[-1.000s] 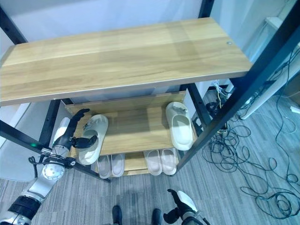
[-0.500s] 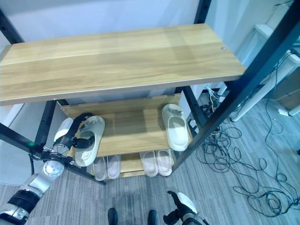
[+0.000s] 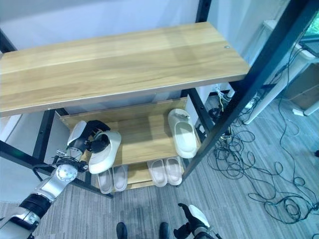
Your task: Arrange the slippers neatly on the shoe rack.
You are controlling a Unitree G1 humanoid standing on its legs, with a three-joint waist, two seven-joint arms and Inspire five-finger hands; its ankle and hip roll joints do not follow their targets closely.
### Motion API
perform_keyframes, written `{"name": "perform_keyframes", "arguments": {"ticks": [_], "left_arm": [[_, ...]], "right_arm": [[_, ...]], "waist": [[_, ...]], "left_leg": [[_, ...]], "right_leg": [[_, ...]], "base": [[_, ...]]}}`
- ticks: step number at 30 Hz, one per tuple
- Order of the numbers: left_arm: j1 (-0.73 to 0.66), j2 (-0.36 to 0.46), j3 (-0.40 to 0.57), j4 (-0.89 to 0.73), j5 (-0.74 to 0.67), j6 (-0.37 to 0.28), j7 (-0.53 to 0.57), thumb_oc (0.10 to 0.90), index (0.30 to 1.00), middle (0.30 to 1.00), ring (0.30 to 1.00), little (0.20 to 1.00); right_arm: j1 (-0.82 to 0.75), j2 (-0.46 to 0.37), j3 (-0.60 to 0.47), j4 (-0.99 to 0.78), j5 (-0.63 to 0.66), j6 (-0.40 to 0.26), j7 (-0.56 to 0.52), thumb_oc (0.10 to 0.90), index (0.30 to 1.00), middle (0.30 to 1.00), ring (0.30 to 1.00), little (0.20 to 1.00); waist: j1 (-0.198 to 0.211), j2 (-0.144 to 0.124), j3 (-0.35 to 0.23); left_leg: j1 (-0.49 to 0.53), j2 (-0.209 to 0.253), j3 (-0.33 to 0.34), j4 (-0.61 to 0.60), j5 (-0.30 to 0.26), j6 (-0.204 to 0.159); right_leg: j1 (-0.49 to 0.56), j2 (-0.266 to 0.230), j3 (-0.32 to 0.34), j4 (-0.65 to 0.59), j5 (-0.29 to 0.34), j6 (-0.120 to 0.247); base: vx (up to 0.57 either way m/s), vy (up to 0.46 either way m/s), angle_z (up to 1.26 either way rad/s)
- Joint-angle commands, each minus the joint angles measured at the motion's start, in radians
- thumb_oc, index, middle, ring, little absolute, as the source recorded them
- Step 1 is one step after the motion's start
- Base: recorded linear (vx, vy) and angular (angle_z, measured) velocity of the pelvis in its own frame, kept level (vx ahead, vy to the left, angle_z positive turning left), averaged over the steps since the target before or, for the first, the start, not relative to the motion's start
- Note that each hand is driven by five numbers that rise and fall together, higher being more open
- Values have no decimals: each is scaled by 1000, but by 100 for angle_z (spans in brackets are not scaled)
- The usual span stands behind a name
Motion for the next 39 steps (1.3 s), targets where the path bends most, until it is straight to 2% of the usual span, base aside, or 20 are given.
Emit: {"name": "perform_keyframes", "arguments": {"ticks": [1, 11, 15, 22, 30, 39], "left_arm": [[-175, -59, 23, -69, -46, -53, 58, 400, 300, 300, 300, 300], [-321, -111, -19, -77, -45, -49, 130, 400, 300, 300, 300, 300], [-406, -107, -35, -20, -39, -40, 173, 400, 300, 300, 300, 300], [-496, -76, -49, 93, -54, -33, 198, 400, 300, 300, 300, 300], [-559, -54, -82, 185, -39, -20, 204, 400, 300, 300, 300, 300], [-564, -71, -84, 232, -20, -18, 222, 400, 300, 300, 300, 300]], "right_arm": [[28, -31, -16, -58, 29, -18, -33, 800, 900, 900, 900, 900], [30, -49, -32, -51, 46, -21, -59, 800, 900, 900, 900, 900], [37, -62, -39, -48, 54, -26, -70, 800, 900, 900, 900, 900], [36, -71, -36, -49, 66, -35, -78, 800, 900, 900, 900, 900], [34, -69, -27, -29, 84, -43, -79, 800, 900, 900, 900, 900], [42, -51, -10, 1, 95, -60, -85, 800, 900, 900, 900, 900]], "waist": [[-6, 30, -9], [-36, 74, 26], [-59, 94, 42], [-76, 108, 51], [-85, 114, 55], [-78, 103, 44]], "left_leg": [[-46, -45, 6, 1, 19, -23], [-41, -45, 49, 1, 17, -19], [-34, -45, 77, 1, 9, -17], [-36, -41, 112, 1, 7, -19], [-43, -39, 112, 1, 7, -23], [-46, -39, 103, 1, 5, -25]], "right_leg": [[-53, -67, -53, 9, -1, 120], [-82, -69, -4, 11, 10, 130], [-99, -68, 29, 15, 12, 136], [-128, -65, 60, 18, 22, 139], [-143, -64, 61, 21, 25, 138], [-142, -62, 41, 23, 23, 133]], "base": [[-17, 9, -6], [-25, 10, -17], [-11, 16, -35], [12, 3, -27], [8, -4, -7], [0, 0, 0]]}}
